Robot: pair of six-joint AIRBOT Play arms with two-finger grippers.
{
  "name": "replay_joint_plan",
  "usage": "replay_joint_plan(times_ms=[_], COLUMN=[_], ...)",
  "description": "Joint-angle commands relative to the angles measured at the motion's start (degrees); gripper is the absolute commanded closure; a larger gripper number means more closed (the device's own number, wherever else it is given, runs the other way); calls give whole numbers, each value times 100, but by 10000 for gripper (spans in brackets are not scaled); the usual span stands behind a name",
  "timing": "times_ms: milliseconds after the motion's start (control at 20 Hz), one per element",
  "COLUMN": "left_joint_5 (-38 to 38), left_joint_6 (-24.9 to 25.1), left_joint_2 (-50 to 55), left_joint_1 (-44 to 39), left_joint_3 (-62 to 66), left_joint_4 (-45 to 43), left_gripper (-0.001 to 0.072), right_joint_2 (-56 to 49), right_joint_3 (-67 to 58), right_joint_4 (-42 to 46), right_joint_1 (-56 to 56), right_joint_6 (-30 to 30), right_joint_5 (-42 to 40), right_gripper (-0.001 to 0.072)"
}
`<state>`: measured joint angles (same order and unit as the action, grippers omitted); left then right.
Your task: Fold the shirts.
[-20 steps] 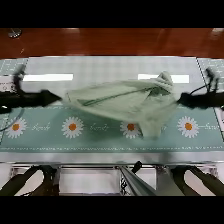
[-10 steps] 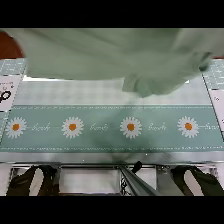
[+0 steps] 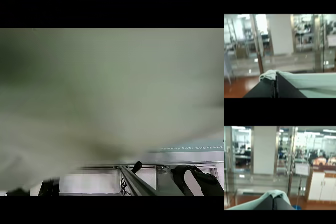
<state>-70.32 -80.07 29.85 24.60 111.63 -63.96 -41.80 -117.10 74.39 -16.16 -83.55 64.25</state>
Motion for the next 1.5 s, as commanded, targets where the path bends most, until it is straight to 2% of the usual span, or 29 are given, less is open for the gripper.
replay_joint_plan(times_ms=[0, 150, 350, 500, 600, 850, 1200, 1300, 1450], left_joint_5=[-1746, -2739, -2597, -1720, -741, 669, 3346, 3718, 3628], left_joint_6=[-358, -358, -354, -2, 448, 595, 590, 590, 595], left_joint_2=[247, 448, 442, 549, 907, 2684, 4437, 4793, 5309], left_joint_1=[13, 13, -11, -197, -503, -1390, -2035, -2142, -2238], left_joint_3=[13, -846, -2905, -4404, -4948, -4806, -4321, -4321, -4323], left_joint_4=[-337, 9, 385, 428, 426, 448, 450, 450, 448], left_gripper=[682, 682, 682, 682, 682, 681, 682, 681, 681], right_joint_2=[-273, -748, -1405, -2179, -2839, -4214, -5147, -5451, -5910], right_joint_3=[-79, 216, 1209, 1808, 1867, 1867, 1867, 1867, 1867], right_joint_4=[225, 313, 518, 1196, 1045, 317, -136, -192, -199], right_joint_1=[4, 4, 236, 529, 568, 568, 568, 568, 568], right_joint_6=[-42, 24, 140, 184, 173, 173, 166, 164, 114], right_joint_5=[1502, 2433, 2640, 2387, 1768, 457, -1270, -1462, -1239], right_gripper=[683, 683, 683, 683, 683, 682, 682, 682, 682])
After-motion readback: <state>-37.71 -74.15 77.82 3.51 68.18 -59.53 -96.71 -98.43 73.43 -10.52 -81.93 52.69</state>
